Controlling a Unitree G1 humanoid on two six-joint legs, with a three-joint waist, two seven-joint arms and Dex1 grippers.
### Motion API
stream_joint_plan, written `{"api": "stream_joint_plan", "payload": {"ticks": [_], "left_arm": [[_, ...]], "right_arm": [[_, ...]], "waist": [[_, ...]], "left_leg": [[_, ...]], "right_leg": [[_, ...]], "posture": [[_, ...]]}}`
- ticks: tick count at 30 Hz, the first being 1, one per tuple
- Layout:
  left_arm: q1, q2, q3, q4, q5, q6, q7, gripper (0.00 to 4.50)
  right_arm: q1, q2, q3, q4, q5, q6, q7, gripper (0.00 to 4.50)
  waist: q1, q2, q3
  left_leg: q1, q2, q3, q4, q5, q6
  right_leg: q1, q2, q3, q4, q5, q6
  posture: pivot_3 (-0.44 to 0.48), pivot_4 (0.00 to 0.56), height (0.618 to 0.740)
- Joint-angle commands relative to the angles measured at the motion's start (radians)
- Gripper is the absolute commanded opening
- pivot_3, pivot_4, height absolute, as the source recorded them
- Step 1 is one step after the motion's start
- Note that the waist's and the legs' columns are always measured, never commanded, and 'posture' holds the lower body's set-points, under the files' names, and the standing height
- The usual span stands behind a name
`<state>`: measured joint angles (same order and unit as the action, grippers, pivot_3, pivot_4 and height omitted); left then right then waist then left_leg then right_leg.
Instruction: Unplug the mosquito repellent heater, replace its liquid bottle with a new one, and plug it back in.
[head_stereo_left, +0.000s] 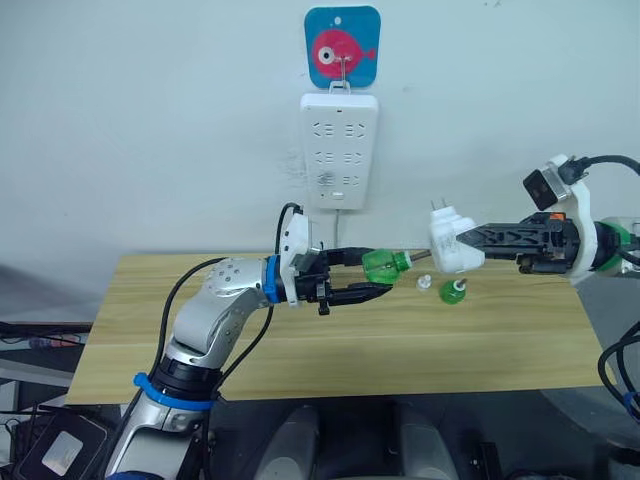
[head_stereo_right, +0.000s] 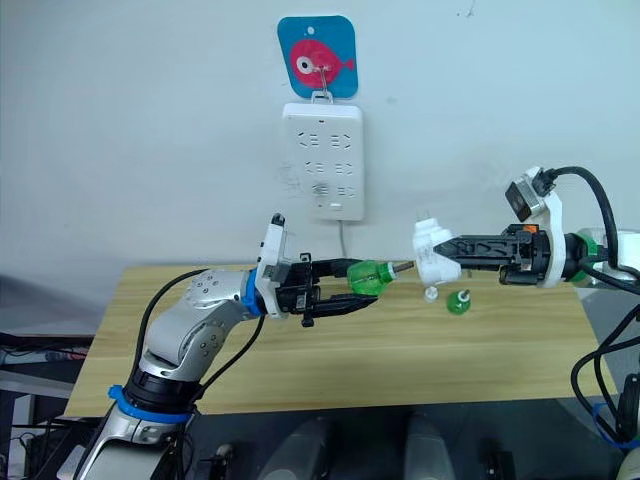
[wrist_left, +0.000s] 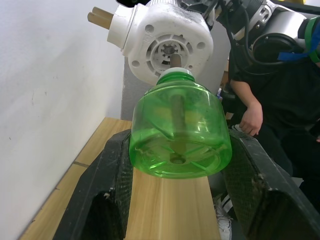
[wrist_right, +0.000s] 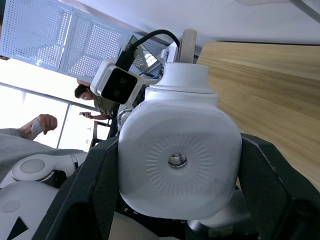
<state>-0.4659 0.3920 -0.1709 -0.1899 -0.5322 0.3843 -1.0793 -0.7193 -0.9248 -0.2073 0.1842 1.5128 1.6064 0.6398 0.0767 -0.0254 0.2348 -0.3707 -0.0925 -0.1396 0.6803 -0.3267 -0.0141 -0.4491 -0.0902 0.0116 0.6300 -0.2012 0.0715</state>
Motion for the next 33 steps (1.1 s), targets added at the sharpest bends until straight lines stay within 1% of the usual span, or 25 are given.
{"api": "stream_joint_plan", "payload": {"ticks": [1, 9, 16, 18, 25, 33], "left_arm": [[-0.02, -0.009, -0.01, -0.02, 0.0, -0.015, -0.007, 2.22], [-0.036, -0.016, -0.025, -0.009, 0.009, -0.02, -0.018, 2.22], [-0.044, -0.017, -0.029, -0.004, 0.014, -0.019, -0.029, 2.22], [-0.051, -0.025, -0.028, 0.005, 0.026, -0.028, -0.023, 2.22], [-0.081, -0.043, -0.015, 0.036, 0.05, -0.045, -0.004, 2.22], [-0.084, -0.043, -0.01, 0.055, 0.075, -0.063, -0.002, 2.22]], "right_arm": [[0.004, 0.003, -0.02, -0.019, 0.079, 0.008, -0.052, 3.01], [0.017, 0.003, -0.002, -0.034, 0.205, -0.021, -0.151, 3.01], [0.041, -0.022, 0.031, -0.053, 0.3, -0.07, -0.212, 3.01], [0.048, -0.029, 0.042, -0.059, 0.321, -0.084, -0.225, 3.01], [0.077, -0.055, 0.058, -0.094, 0.333, -0.118, -0.241, 3.01], [0.071, -0.062, 0.071, -0.076, 0.342, -0.155, -0.264, 3.01]], "waist": [[0.0, 0.0, 0.0], [0.0, 0.0, 0.0], [-0.001, 0.0, 0.0], [-0.001, 0.0, 0.0], [-0.001, 0.0, 0.0], [-0.001, 0.0, 0.0]], "left_leg": [[0.0, 0.0, 0.0, 0.0, 0.0, 0.0], [0.0, 0.0, 0.0, 0.0, 0.0, 0.0], [0.0, 0.0, 0.001, 0.0, 0.0, 0.0], [0.0, 0.0, 0.001, 0.0, 0.0, 0.0], [0.0, 0.0, 0.002, 0.0, 0.0, 0.0], [0.0, 0.0, 0.002, 0.001, 0.0, 0.0]], "right_leg": [[0.0, 0.0, 0.0, 0.0, 0.0, 0.0], [0.0, 0.0, 0.0, 0.0, 0.0, 0.0], [0.0, 0.0, 0.0, 0.0, 0.0, 0.0], [0.0, 0.0, 0.0, 0.0, 0.0, 0.0], [0.0, 0.0, 0.0, 0.0, 0.0, 0.0], [0.0, 0.001, 0.001, 0.0, 0.001, 0.001]], "posture": [[0.11, 0.242, 0.74], [0.105, 0.234, 0.74], [0.105, 0.234, 0.74], [0.105, 0.223, 0.74], [0.109, 0.219, 0.74], [0.11, 0.219, 0.74]]}}
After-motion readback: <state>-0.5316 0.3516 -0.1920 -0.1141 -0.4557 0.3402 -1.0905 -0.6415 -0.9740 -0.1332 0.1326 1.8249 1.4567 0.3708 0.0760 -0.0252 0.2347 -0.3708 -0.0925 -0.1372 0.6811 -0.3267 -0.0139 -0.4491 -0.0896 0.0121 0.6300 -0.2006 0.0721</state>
